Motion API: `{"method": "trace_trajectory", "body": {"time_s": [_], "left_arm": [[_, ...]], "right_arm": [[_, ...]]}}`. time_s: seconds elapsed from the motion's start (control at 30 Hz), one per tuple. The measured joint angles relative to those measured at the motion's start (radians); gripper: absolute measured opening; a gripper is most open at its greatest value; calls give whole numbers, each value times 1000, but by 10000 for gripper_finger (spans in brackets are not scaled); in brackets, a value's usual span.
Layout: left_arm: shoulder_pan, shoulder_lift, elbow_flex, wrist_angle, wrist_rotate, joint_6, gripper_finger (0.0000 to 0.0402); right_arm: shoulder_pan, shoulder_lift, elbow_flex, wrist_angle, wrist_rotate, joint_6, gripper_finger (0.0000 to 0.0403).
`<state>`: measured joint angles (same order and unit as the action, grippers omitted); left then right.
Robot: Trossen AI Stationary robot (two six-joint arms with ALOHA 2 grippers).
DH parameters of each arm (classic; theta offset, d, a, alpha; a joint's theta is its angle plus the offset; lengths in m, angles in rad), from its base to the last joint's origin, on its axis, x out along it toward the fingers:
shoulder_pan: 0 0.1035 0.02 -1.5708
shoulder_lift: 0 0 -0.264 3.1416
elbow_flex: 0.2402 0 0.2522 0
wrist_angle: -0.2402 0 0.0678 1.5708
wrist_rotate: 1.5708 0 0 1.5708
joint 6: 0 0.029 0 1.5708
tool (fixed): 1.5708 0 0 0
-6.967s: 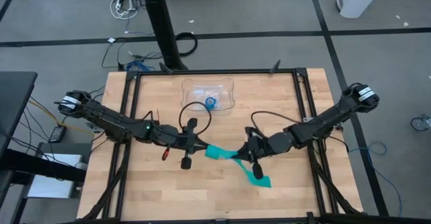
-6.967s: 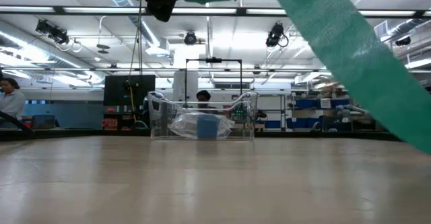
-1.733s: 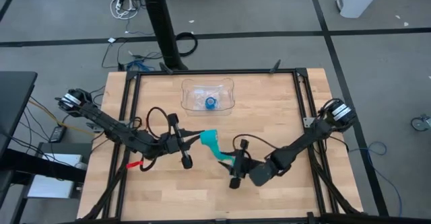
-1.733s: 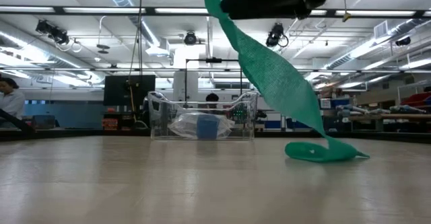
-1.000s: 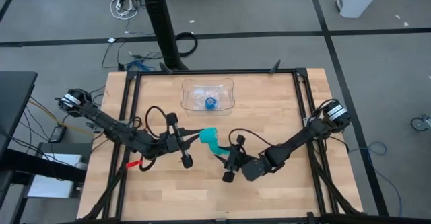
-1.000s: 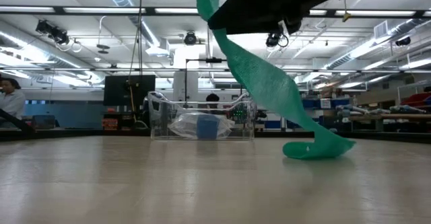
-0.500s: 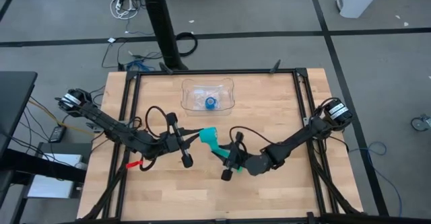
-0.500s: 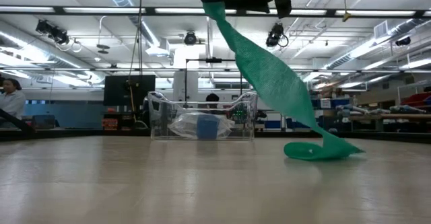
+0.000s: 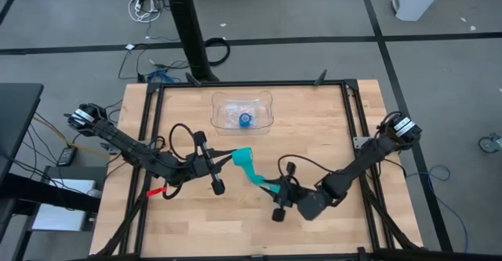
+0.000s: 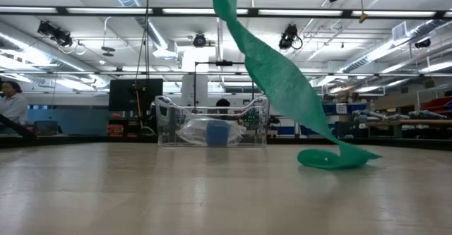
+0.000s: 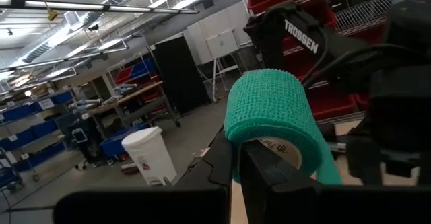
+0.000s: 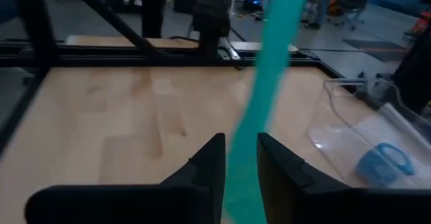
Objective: Roll bandage
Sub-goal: Roll the green bandage
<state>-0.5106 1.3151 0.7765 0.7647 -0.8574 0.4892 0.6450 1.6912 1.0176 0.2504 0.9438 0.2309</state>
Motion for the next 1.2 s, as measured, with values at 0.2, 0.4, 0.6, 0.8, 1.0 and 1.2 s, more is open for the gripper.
{"method": "trace_trajectory", "body": {"time_s": [0.2,0.4,0.6,0.8,1.0,1.2], "left_arm": [[0,0,0,1,-11,0,19],[0,0,0,10,-24,0,19],[0,0,0,28,-32,-1,19],[0,0,0,30,-32,-1,19],[0,0,0,31,-32,-1,19],[0,0,0,29,-31,-1,19]], "right_arm": [[3,32,0,-20,-66,84,100],[-14,73,0,-19,-47,128,112],[-42,104,0,-10,-42,120,113],[-62,107,0,-17,-30,81,113],[-91,107,0,-5,-29,28,113],[-119,107,0,1,-31,1,101]]}}
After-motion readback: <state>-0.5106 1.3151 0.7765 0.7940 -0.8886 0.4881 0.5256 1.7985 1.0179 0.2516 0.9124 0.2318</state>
